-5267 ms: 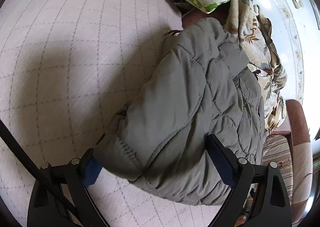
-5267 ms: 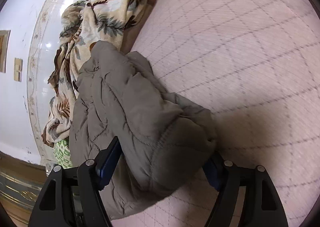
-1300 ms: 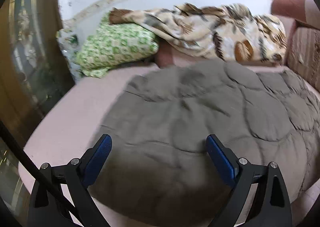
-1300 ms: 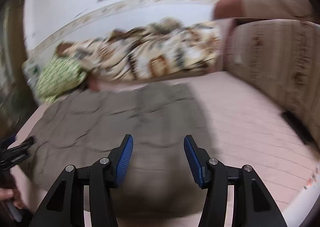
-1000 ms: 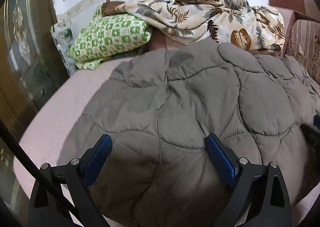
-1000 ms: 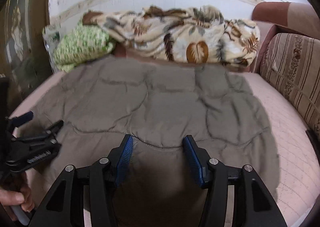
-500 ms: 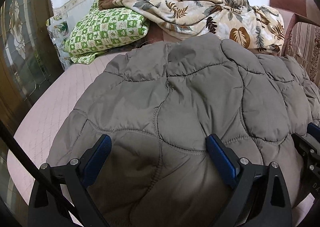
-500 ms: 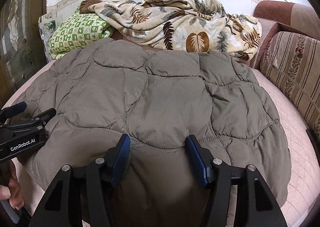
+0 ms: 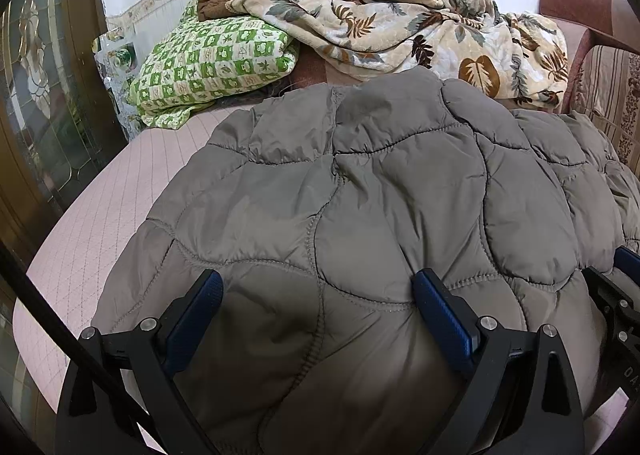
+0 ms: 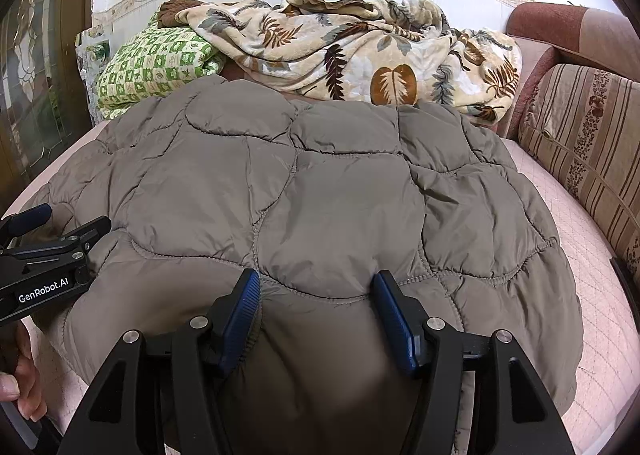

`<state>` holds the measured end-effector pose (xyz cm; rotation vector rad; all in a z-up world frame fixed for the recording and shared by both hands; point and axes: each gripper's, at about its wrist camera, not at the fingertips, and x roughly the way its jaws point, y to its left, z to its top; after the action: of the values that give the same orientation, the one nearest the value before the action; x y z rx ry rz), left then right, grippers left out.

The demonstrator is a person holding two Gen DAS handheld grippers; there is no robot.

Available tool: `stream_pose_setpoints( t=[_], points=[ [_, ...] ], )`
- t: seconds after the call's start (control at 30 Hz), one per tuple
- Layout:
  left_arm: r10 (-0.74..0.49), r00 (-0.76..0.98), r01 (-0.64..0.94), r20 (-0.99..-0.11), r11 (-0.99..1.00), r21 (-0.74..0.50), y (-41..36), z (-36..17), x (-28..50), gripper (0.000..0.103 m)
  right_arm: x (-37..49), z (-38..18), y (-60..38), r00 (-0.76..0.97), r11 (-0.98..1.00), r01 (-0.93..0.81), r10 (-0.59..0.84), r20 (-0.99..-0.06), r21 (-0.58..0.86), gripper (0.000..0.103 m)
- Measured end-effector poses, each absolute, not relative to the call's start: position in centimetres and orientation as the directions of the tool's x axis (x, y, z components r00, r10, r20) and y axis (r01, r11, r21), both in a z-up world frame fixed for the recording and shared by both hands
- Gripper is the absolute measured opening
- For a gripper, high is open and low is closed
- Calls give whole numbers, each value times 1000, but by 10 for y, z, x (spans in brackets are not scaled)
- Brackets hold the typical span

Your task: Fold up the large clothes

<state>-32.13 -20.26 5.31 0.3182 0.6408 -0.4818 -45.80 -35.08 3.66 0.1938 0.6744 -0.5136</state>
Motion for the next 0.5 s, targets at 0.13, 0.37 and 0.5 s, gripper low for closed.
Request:
stream_pose_setpoints(
  t=[0.13, 0.37, 0.5],
  points=[
    [-333, 702, 521, -629, 843, 135, -203, 53, -323, 96, -460, 39, -352, 670, 860, 510, -385, -635, 17, 65],
    [-334, 706, 517, -625, 846, 131, -199, 52, -326, 96, -478, 50, -346, 709, 864, 502, -387, -589, 36, 71],
    [-335, 706, 517, -624, 846, 131, -198, 52, -326, 96, -485, 57, -337, 735, 877, 481, -398, -550, 8, 73]
  ],
)
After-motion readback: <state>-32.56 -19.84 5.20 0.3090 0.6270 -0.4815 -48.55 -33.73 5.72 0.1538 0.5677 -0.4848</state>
